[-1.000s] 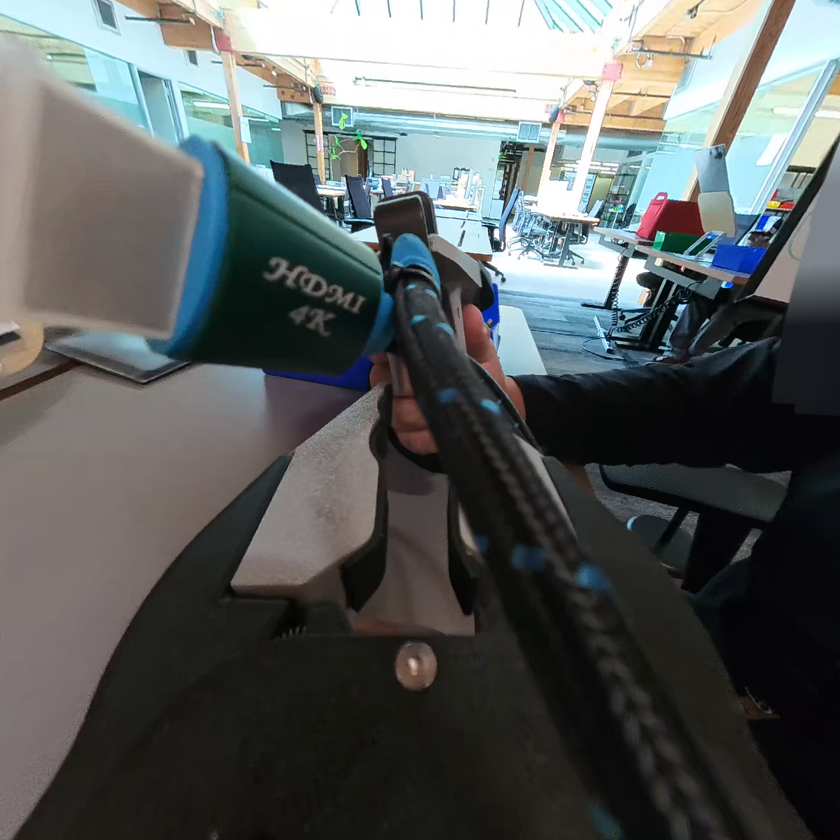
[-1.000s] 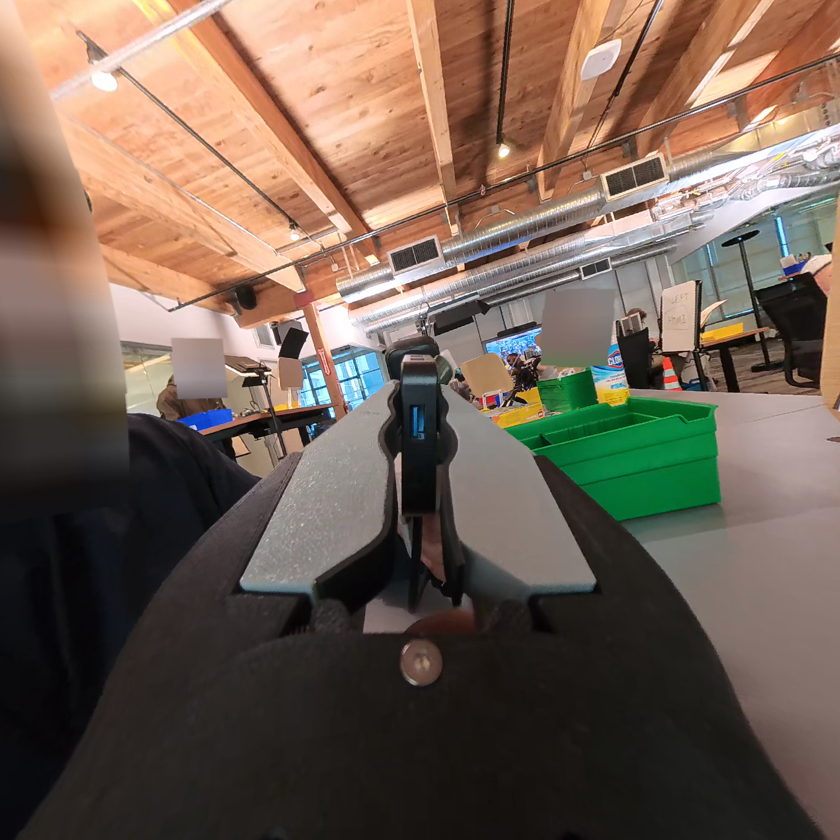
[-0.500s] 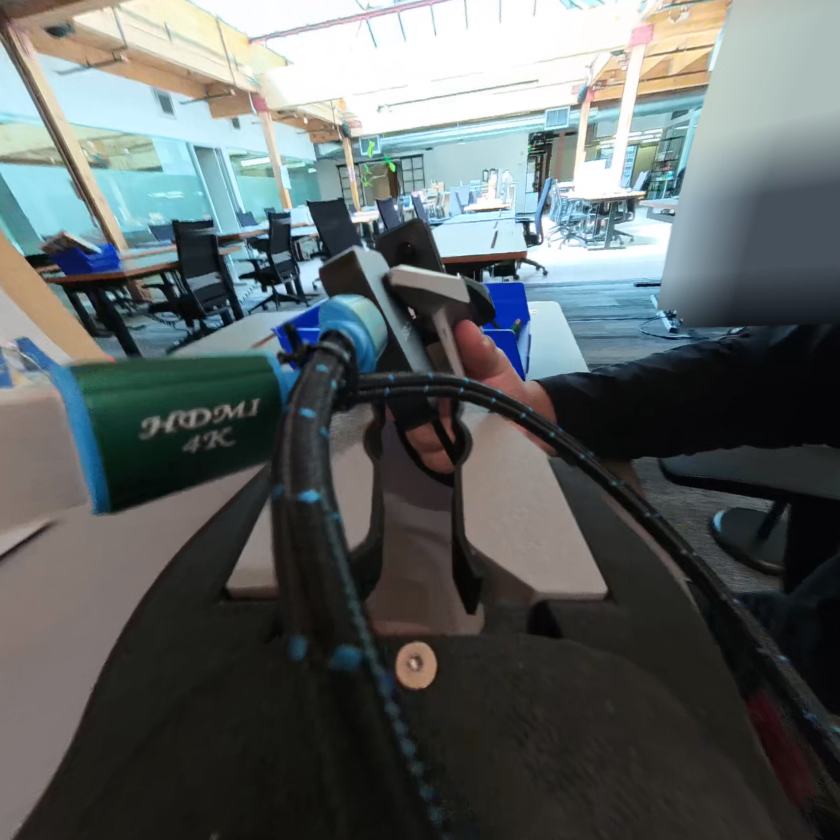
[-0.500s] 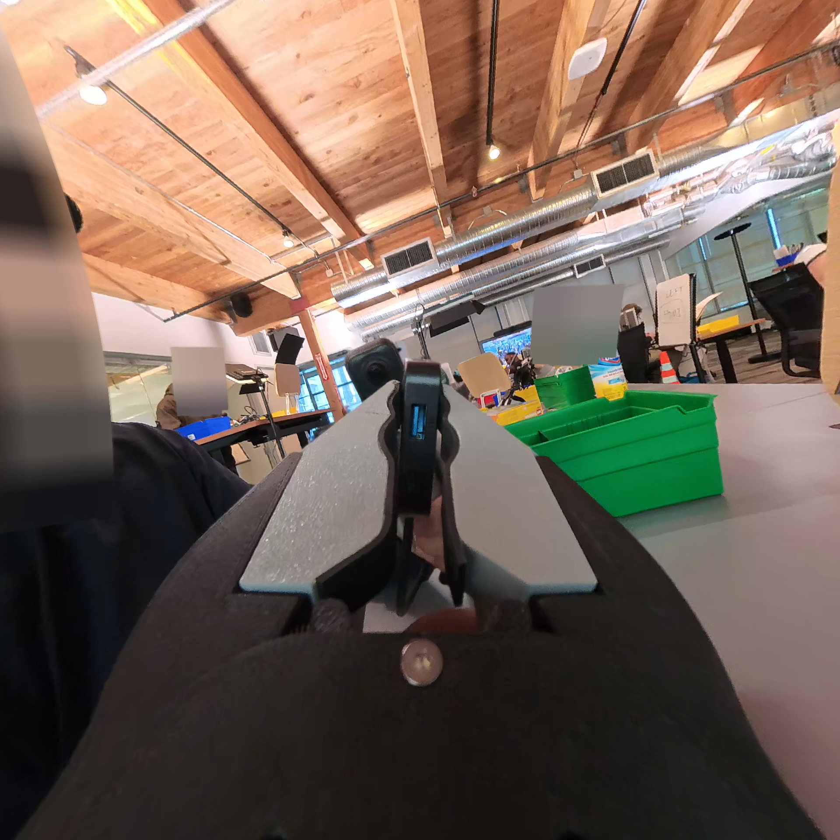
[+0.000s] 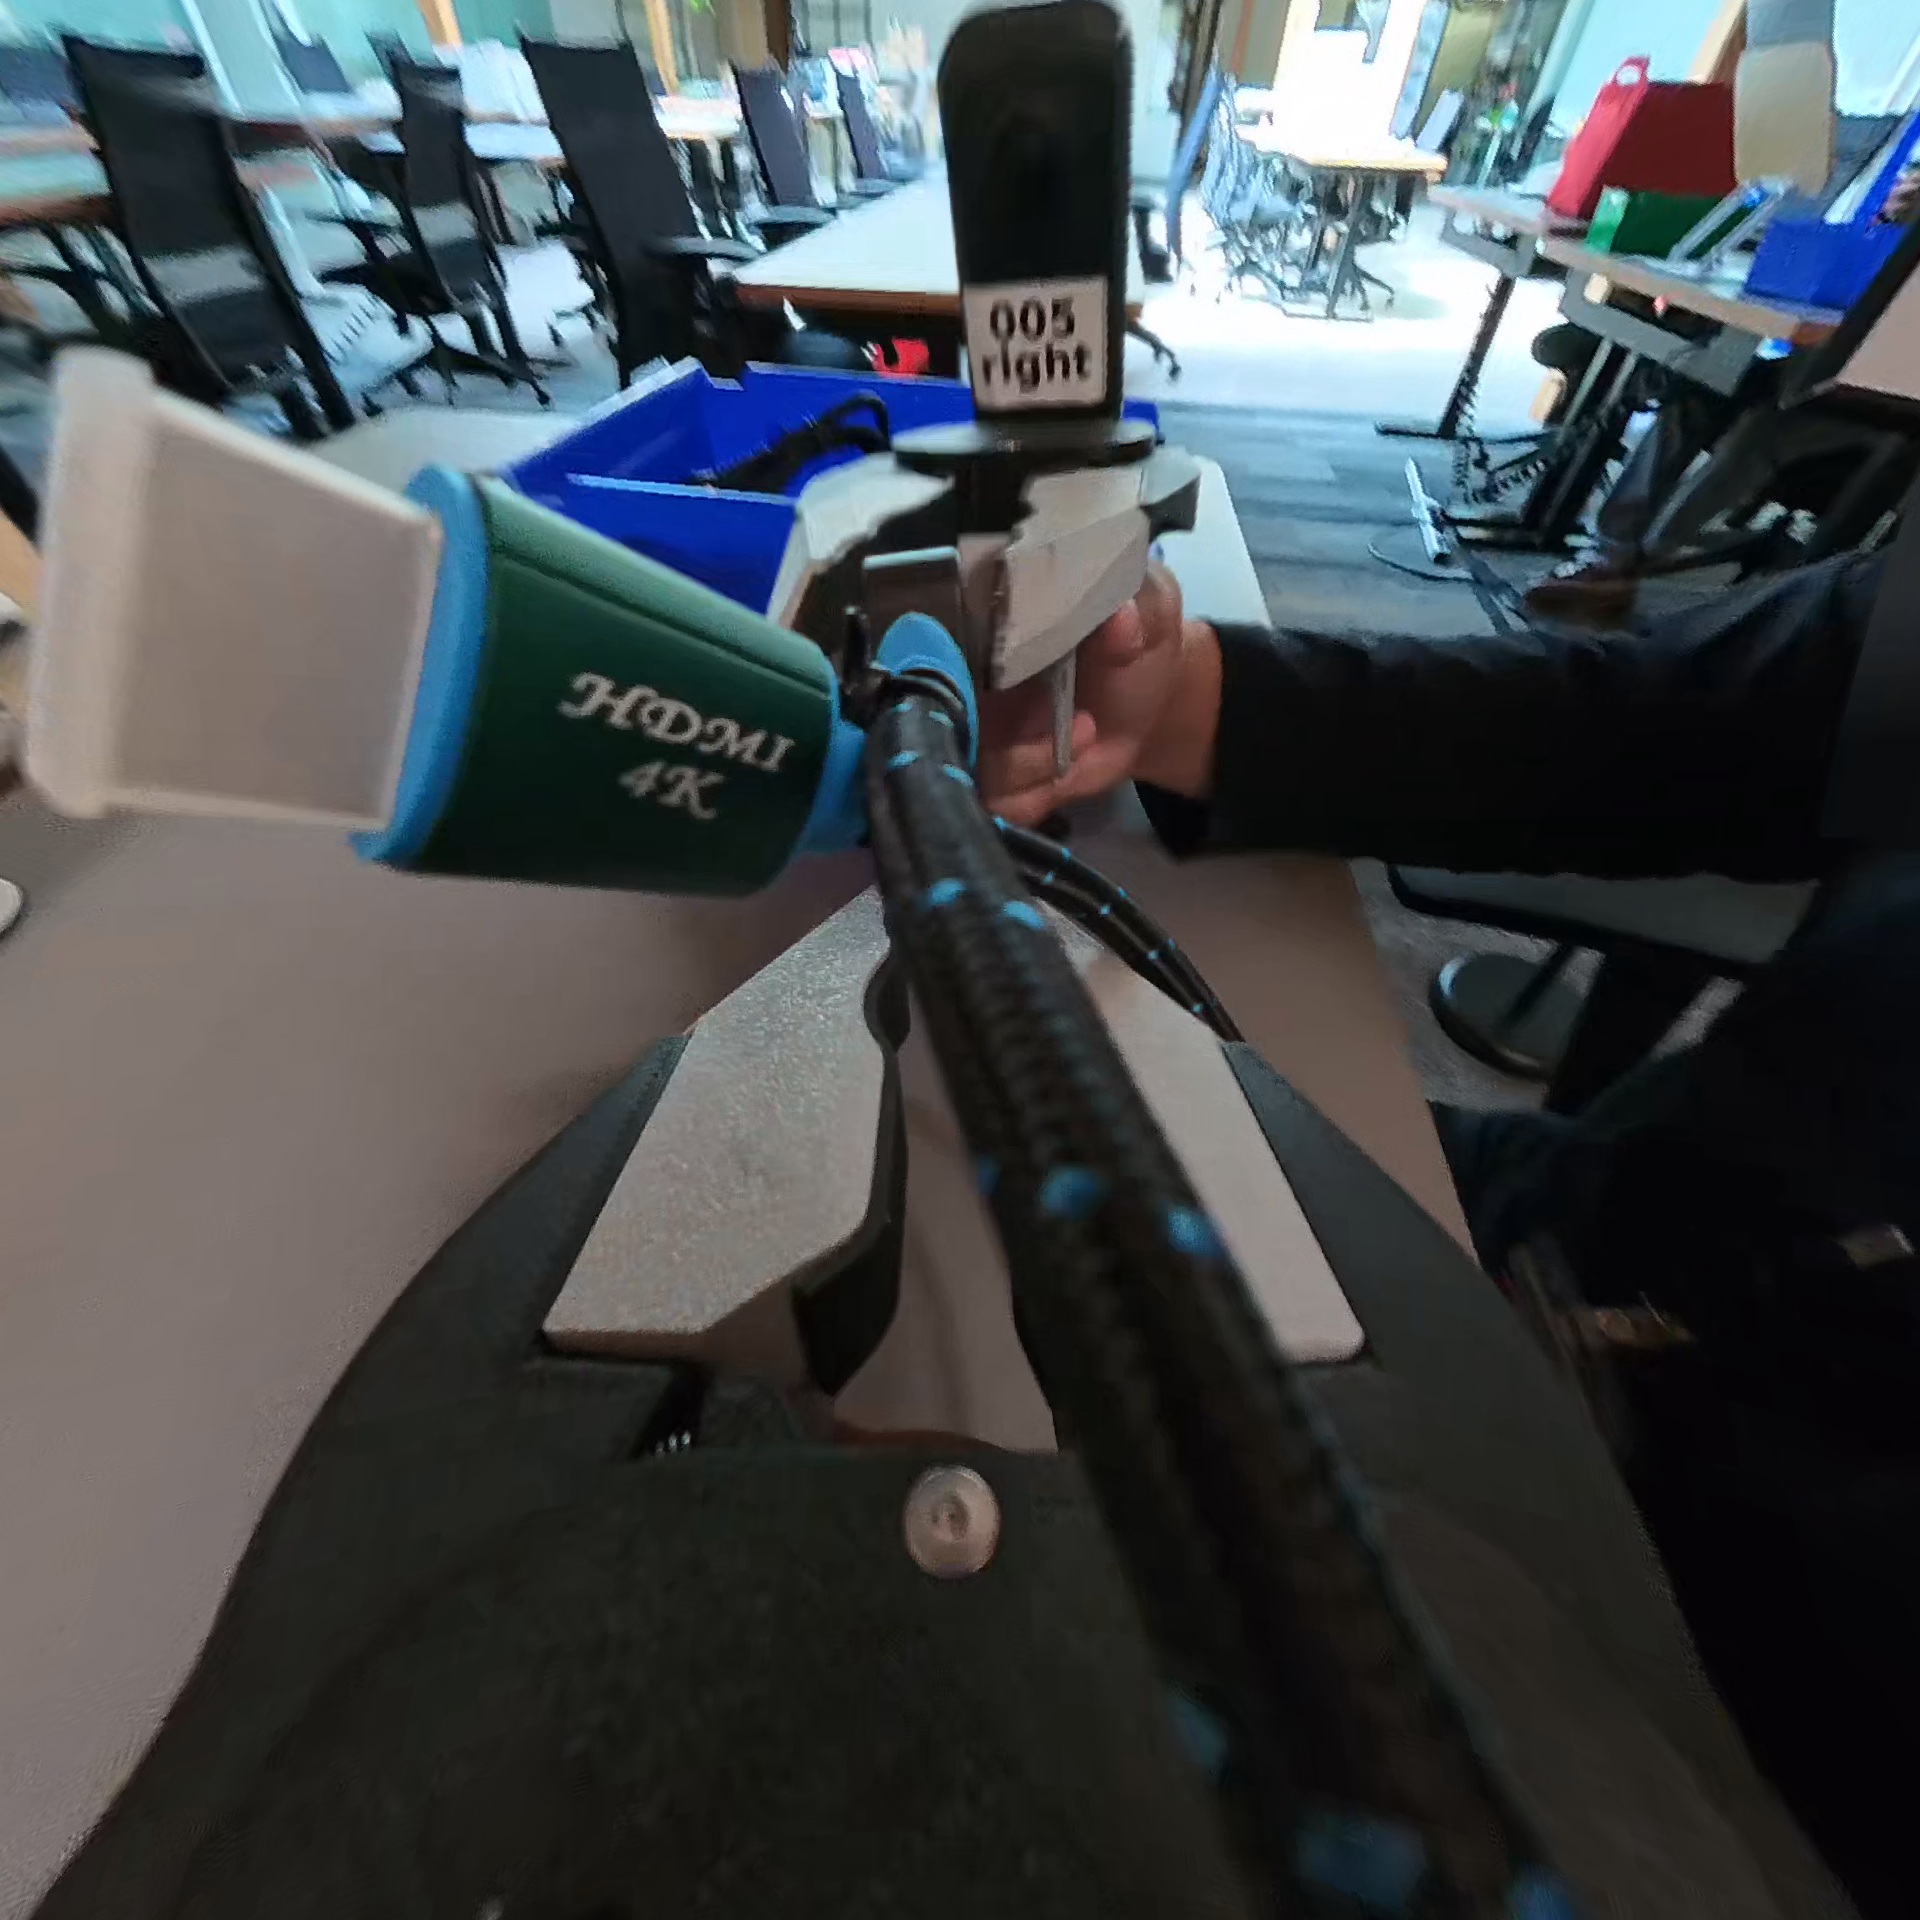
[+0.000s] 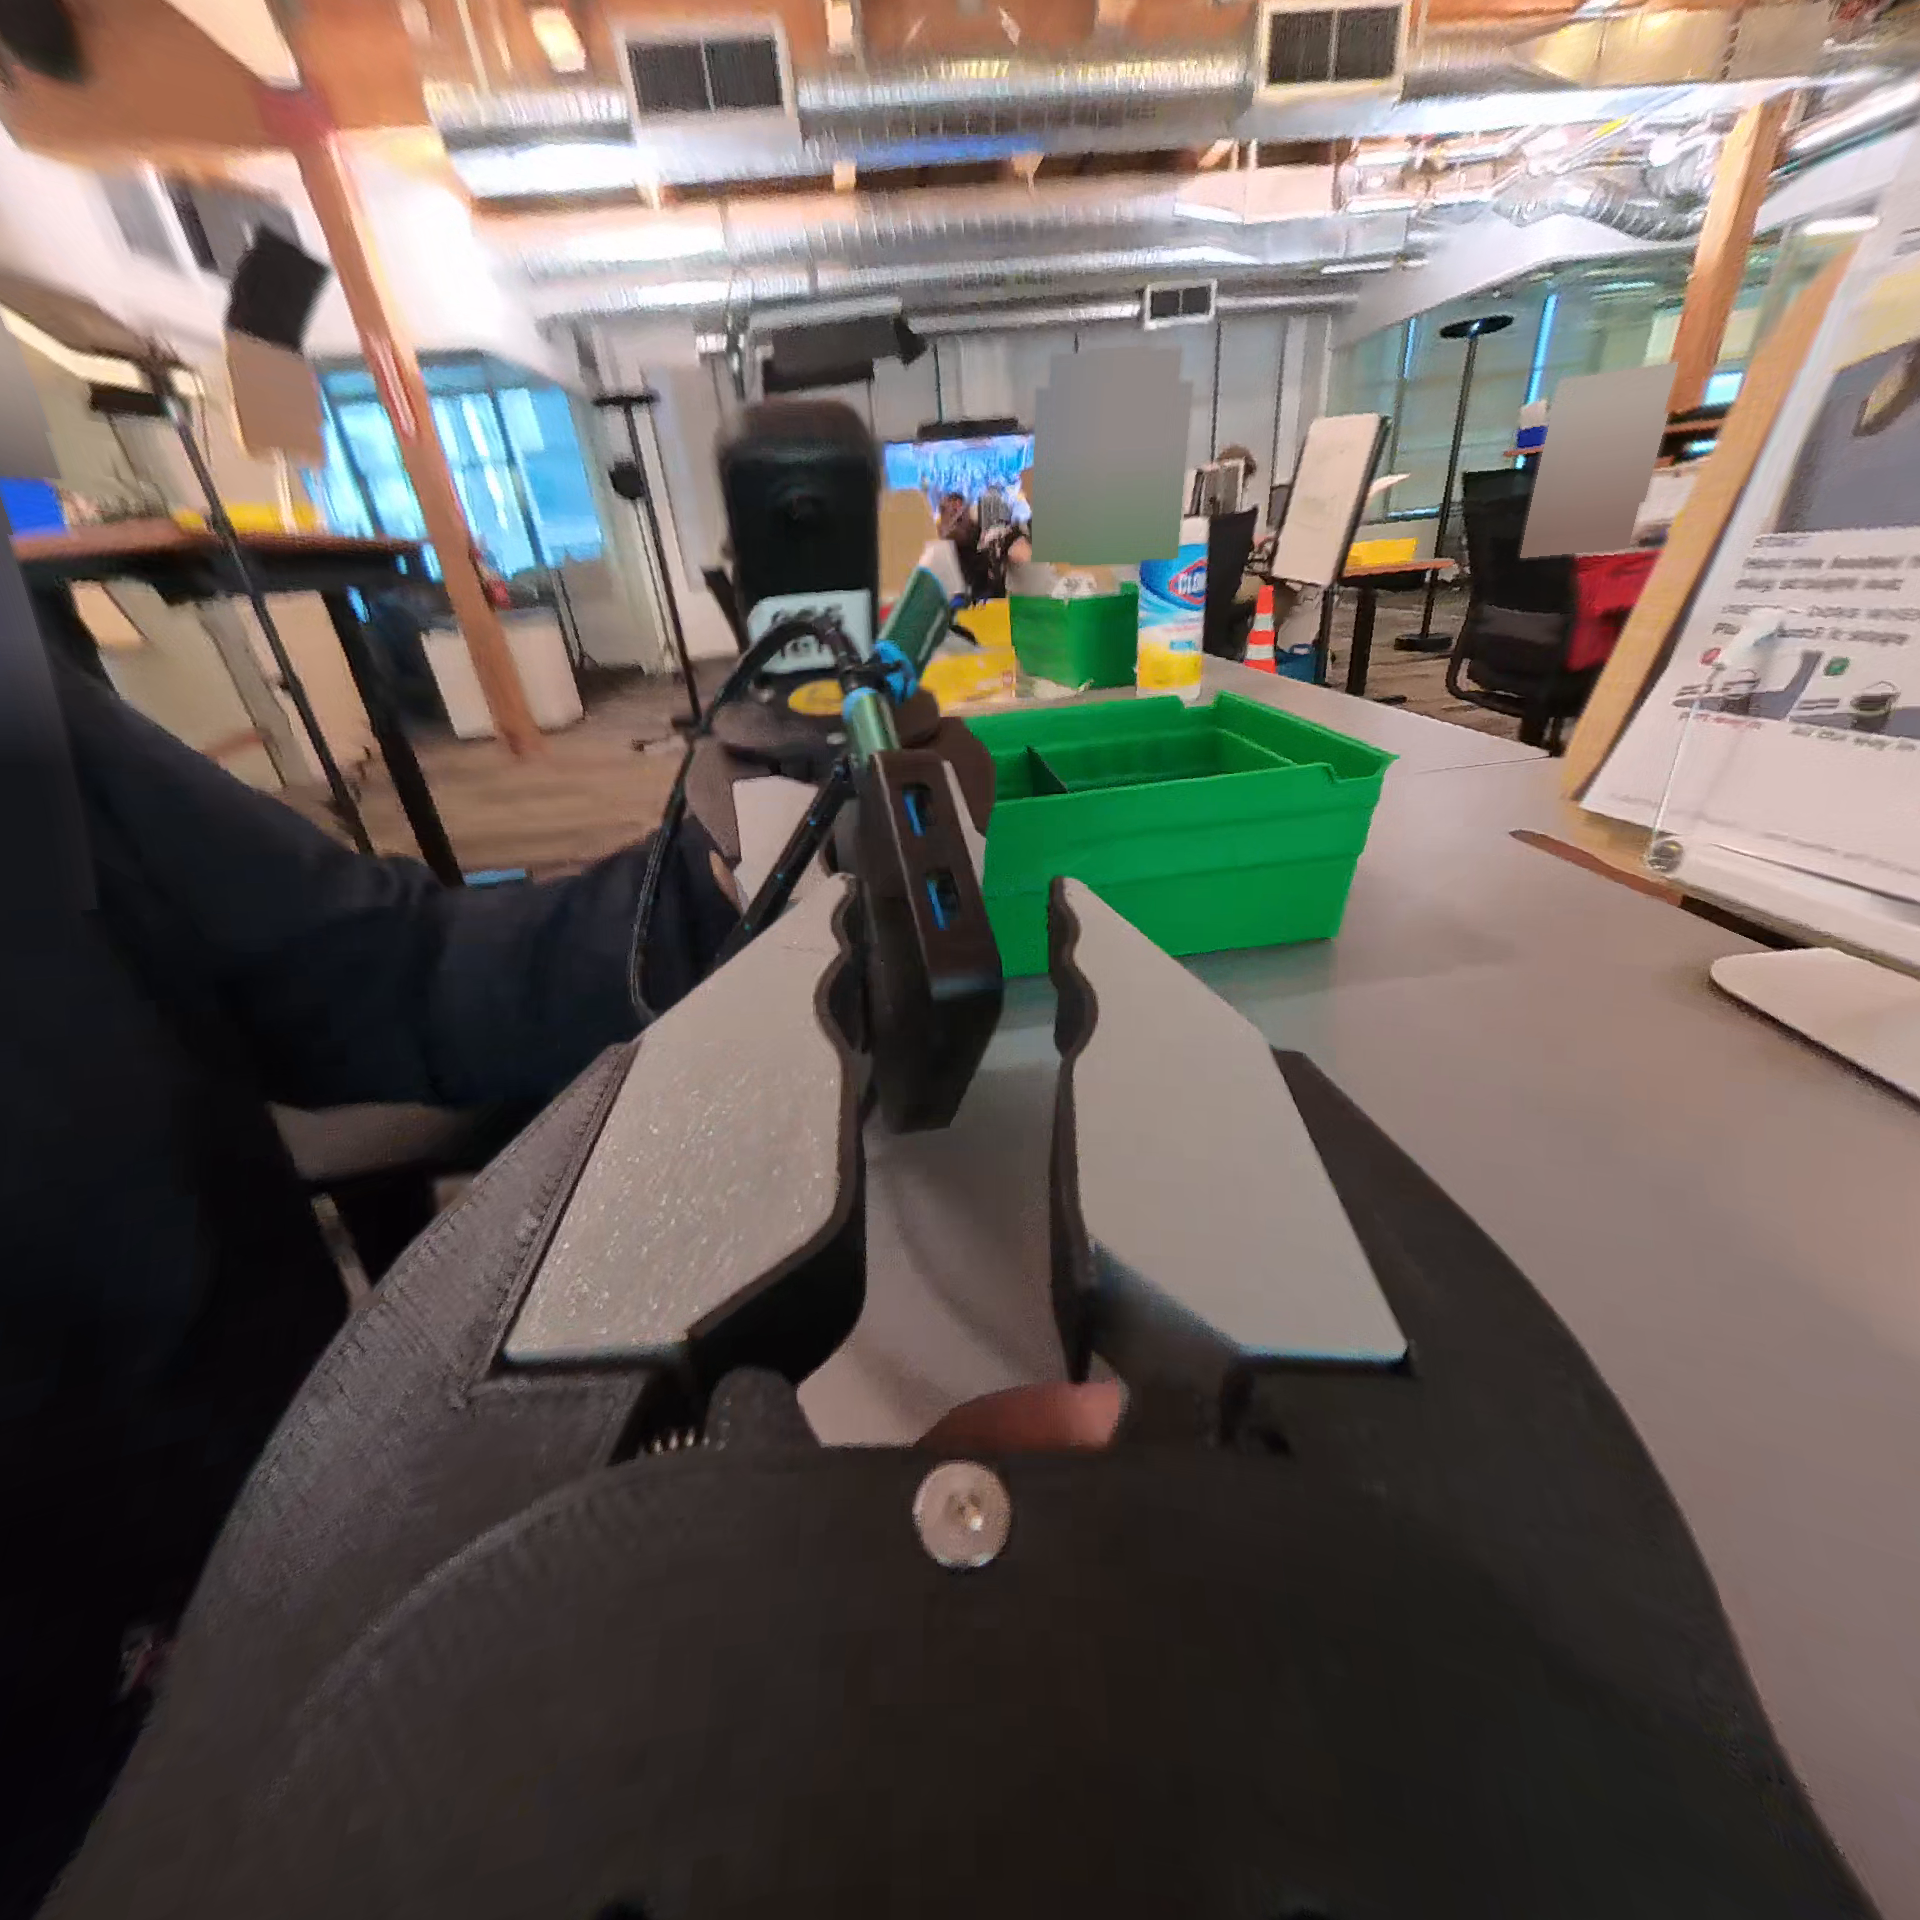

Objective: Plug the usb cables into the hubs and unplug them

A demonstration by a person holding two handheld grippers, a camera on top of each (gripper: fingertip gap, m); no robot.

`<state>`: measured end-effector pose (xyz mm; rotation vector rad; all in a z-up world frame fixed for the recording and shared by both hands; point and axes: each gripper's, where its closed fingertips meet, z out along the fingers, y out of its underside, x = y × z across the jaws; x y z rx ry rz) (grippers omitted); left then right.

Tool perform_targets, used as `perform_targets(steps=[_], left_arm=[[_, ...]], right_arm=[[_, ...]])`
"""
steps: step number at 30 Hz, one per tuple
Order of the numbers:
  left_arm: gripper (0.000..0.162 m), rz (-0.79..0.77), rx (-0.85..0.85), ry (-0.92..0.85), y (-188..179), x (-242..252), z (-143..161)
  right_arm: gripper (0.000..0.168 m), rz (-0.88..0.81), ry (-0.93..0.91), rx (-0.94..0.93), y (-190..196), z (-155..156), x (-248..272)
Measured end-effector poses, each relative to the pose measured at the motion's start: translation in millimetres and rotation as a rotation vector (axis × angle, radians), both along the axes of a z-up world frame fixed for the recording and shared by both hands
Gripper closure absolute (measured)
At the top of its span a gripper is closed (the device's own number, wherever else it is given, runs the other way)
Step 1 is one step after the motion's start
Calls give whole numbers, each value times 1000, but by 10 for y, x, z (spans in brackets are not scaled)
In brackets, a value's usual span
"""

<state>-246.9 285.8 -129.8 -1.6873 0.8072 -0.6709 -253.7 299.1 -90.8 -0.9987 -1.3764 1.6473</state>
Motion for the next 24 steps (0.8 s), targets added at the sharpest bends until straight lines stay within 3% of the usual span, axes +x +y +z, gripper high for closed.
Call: perform_targets(steps=[2, 6, 9, 13, 18, 20, 21, 23, 24], left_arm=[[149, -67, -68, 13, -87, 36, -100], [149, -194, -196, 73, -274, 144, -345], [150, -244, -237, 138, -363, 190, -501], [148, -184, -246, 129, -258, 125, -512], [134, -51, -190, 85, -64, -31, -357], [99, 49, -142, 100, 33, -186, -253], [92, 86, -113, 101, 66, -250, -192], [97, 101, -39, 56, 77, -296, -27], [92, 127, -25, 52, 112, -321, 6]], right_arm=[[136, 22, -38, 71, -107, -82, -10], [155, 171, -155, 130, -394, -334, -11], [154, 268, -247, 147, -530, -511, 33], [158, 219, -273, 118, -429, -530, -32], [159, 154, -210, 95, -340, -414, -75], [159, 161, -192, 51, -315, -360, -66], [159, 159, -184, 37, -298, -339, -64], [159, 152, -168, 10, -242, -298, -47], [159, 150, -166, 3, -220, -291, -40]])
